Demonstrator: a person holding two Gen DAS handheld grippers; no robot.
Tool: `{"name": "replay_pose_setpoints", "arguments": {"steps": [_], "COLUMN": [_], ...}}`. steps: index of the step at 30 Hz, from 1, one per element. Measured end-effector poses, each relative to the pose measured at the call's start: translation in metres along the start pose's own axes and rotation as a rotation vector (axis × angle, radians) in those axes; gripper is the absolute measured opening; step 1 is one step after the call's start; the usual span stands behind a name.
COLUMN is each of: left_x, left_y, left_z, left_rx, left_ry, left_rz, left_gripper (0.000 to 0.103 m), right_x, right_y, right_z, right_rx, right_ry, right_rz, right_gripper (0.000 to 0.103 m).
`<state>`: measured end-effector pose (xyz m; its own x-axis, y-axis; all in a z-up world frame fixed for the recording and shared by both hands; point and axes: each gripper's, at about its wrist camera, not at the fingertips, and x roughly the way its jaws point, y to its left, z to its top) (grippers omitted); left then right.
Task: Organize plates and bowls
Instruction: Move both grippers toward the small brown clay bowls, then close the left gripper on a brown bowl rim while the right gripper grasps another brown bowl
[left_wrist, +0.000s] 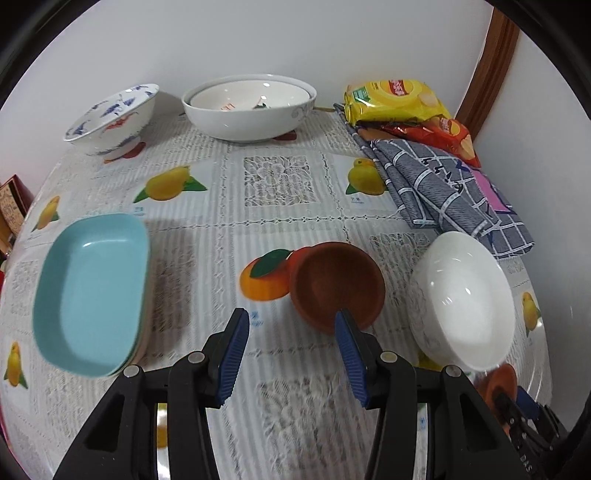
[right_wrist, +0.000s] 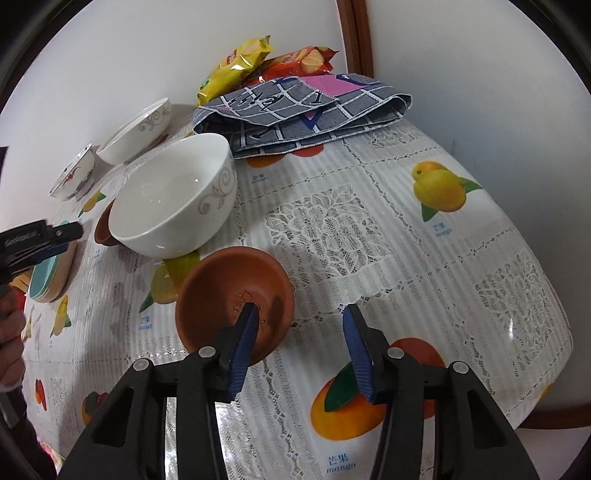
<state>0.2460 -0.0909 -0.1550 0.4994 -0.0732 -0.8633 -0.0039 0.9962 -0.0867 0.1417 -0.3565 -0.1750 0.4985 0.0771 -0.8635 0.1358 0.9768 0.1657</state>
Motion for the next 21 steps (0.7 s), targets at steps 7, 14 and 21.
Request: {"name": "replay_pose_setpoints", "arguments": {"steps": [7, 14, 21], "left_x": [0.027, 0.046, 0.055], "left_y": [-0.006, -0.002, 0.000], "left_z": [0.009, 0.015, 0.016], "left_rx": [0.003, -0.012, -0.006], "left_ry": [0.034, 0.056, 0.057], "left_rz": [-0.005, -0.018, -0.030], "left_gripper": [0.046, 0.046, 0.046], "right_x": [0.007, 0.010, 0.011], "right_y": [-0.001, 0.003, 0.002], "right_z": [0.002, 0.003, 0.004], "right_rx": [0.000, -0.014, -0.010], "right_ry": [0.001, -0.024, -0.028], "right_rz": [-0.008, -0.047, -0.045], "right_gripper": [0.046, 0.046, 0.047]}}
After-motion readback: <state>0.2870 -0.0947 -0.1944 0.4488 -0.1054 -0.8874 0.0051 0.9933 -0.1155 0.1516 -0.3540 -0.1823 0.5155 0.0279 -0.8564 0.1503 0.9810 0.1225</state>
